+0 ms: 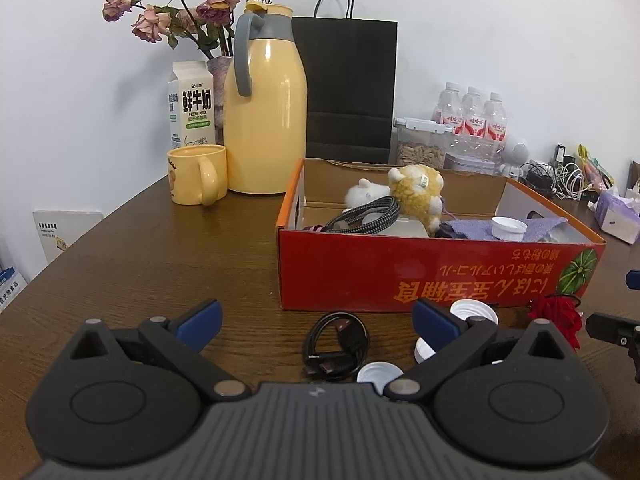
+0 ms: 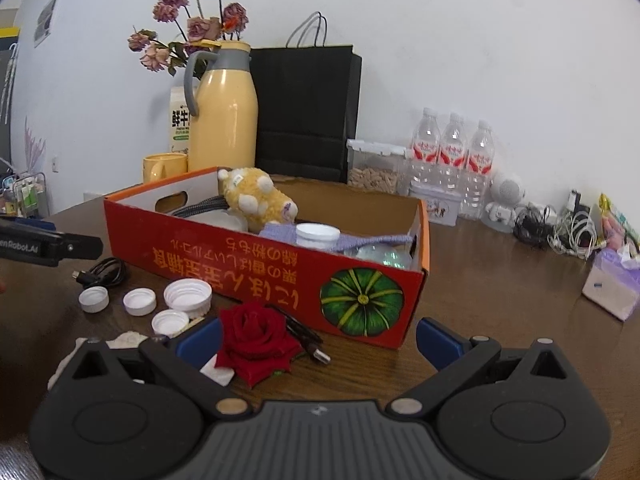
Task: Organize objects
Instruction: 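Grasp the red rose with the right tool, then grasp the black coiled cable with the left tool while the right tool holds the rose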
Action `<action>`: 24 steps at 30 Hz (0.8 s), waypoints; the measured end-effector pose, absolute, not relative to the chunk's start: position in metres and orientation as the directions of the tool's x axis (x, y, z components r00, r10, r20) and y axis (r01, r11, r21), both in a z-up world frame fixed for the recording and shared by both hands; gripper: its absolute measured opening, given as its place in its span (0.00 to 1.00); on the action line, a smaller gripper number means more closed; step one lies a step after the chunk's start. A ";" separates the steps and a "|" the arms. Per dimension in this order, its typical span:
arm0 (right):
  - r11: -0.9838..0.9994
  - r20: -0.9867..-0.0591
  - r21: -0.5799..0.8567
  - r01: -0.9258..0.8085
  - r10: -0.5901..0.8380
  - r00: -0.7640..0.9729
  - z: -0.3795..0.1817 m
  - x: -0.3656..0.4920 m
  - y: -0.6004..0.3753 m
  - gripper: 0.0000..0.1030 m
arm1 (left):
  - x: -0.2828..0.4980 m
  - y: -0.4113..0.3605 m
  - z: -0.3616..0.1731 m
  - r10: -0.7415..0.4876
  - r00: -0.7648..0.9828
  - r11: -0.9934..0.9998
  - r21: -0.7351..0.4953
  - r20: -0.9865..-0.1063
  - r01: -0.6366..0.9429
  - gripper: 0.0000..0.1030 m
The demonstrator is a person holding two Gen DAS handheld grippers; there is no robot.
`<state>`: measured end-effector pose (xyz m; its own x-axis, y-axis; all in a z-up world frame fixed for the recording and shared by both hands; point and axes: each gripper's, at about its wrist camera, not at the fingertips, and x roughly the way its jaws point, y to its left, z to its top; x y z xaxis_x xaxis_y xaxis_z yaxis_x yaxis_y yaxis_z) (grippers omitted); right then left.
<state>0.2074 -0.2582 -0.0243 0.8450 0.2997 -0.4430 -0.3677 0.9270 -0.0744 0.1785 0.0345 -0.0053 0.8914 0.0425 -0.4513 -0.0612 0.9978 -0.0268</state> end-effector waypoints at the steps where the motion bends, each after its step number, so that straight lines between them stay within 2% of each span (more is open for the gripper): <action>1: 0.928 -0.447 -0.071 -0.365 0.298 0.843 -0.025 0.208 -0.259 1.00 | 0.179 0.034 -0.006 0.041 0.892 0.998 -0.026 -0.451 -0.059 1.00; 5: 0.921 -0.454 -0.057 -0.386 0.321 0.831 -0.026 0.209 -0.257 0.95 | 0.179 0.031 -0.007 0.035 0.893 0.999 -0.022 -0.449 -0.050 1.00; 8: 0.900 -0.464 -0.032 -0.434 0.371 0.805 -0.026 0.209 -0.249 0.84 | 0.179 0.031 -0.006 0.032 0.893 0.999 -0.024 -0.448 -0.048 1.00; 10: 0.886 -0.469 -0.015 -0.464 0.403 0.786 -0.027 0.209 -0.241 0.63 | 0.180 0.031 -0.007 0.030 0.893 0.998 -0.029 -0.449 -0.048 1.00; 12: 0.877 -0.484 -0.004 -0.480 0.418 0.768 -0.028 0.212 -0.232 0.51 | 0.180 0.032 -0.006 0.026 0.893 0.998 -0.033 -0.449 -0.046 1.00; 18: 0.894 -0.555 0.023 -0.447 0.383 0.739 -0.033 0.232 -0.220 0.51 | 0.180 0.033 -0.006 0.016 0.896 0.998 -0.043 -0.444 -0.039 1.00; 21: 0.895 -0.550 0.033 -0.444 0.388 0.740 -0.033 0.231 -0.221 0.44 | 0.180 0.034 -0.006 0.014 0.895 0.998 -0.049 -0.446 -0.040 1.00; 22: 0.895 -0.545 0.028 -0.446 0.388 0.743 -0.033 0.230 -0.221 0.35 | 0.180 0.034 -0.006 0.015 0.894 0.998 -0.050 -0.448 -0.042 1.00; 24: 0.891 -0.535 0.033 -0.454 0.399 0.745 -0.032 0.227 -0.222 0.34 | 0.181 0.034 -0.007 0.016 0.892 0.998 -0.050 -0.452 -0.043 1.00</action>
